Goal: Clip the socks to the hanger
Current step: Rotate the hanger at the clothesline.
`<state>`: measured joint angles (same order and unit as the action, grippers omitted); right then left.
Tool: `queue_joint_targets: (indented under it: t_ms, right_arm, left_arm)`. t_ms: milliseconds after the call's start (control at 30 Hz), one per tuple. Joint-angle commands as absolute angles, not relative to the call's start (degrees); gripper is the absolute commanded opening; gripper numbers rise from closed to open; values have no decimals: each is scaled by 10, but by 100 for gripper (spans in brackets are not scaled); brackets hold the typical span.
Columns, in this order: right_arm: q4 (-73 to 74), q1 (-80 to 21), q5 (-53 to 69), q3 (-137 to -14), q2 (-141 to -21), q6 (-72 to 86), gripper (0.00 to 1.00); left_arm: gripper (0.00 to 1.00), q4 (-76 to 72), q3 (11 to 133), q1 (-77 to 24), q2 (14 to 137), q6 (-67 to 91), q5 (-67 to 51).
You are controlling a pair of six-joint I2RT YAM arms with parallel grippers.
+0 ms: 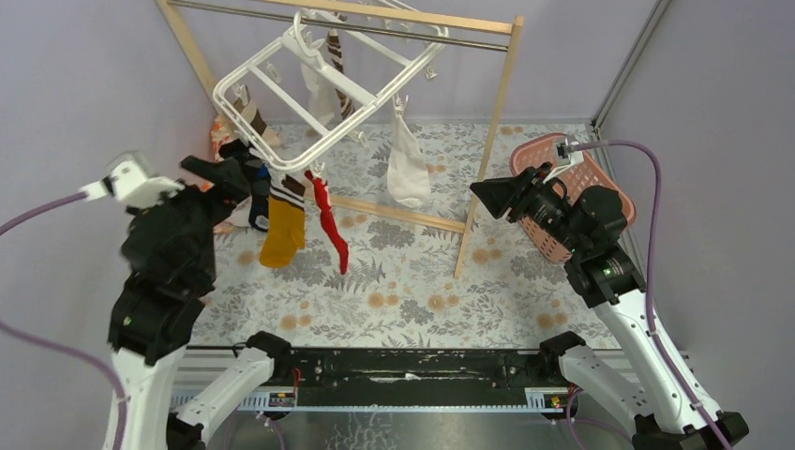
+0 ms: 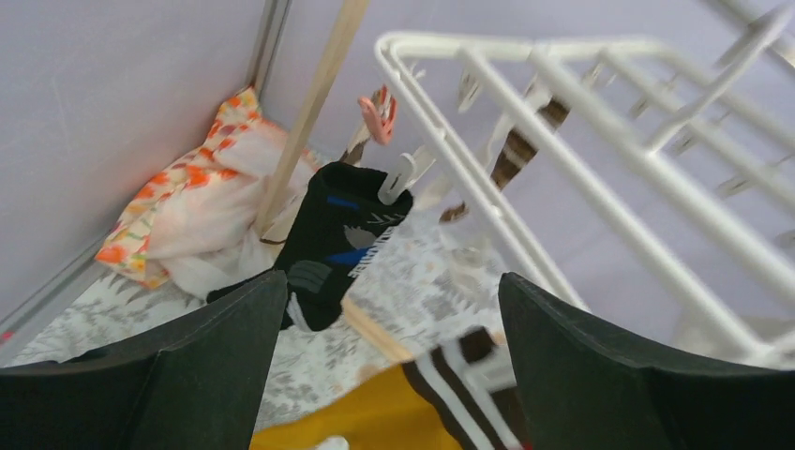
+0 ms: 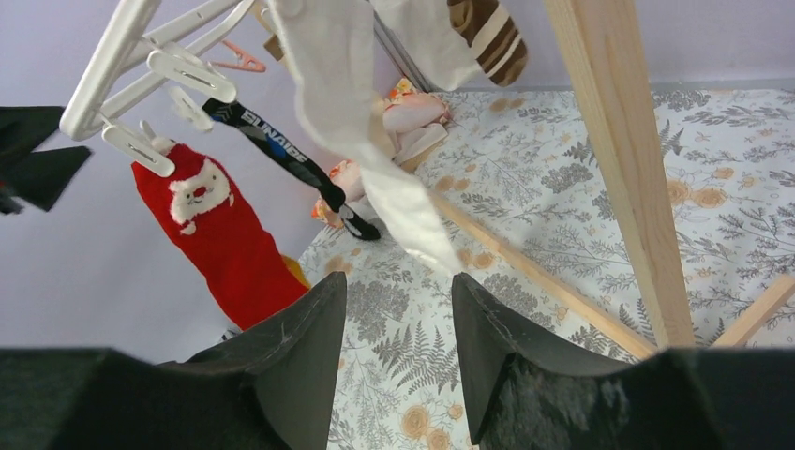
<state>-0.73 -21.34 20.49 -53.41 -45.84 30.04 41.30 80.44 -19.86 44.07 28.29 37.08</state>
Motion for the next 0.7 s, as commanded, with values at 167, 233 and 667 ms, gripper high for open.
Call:
queue_joint_targets:
  t_ms: [167, 233, 667]
  right_arm:
    - [-28, -217, 210, -514, -450, 293, 53]
    - [-34, -217, 214, -514, -455, 295, 52]
    - [-52, -217, 227, -517, -470, 300, 52]
  left_arm:
    - [91, 435, 915, -199, 417, 313, 224]
    - [91, 418, 911, -198, 435, 313, 145]
    - [93, 225, 737, -199, 463, 298, -3]
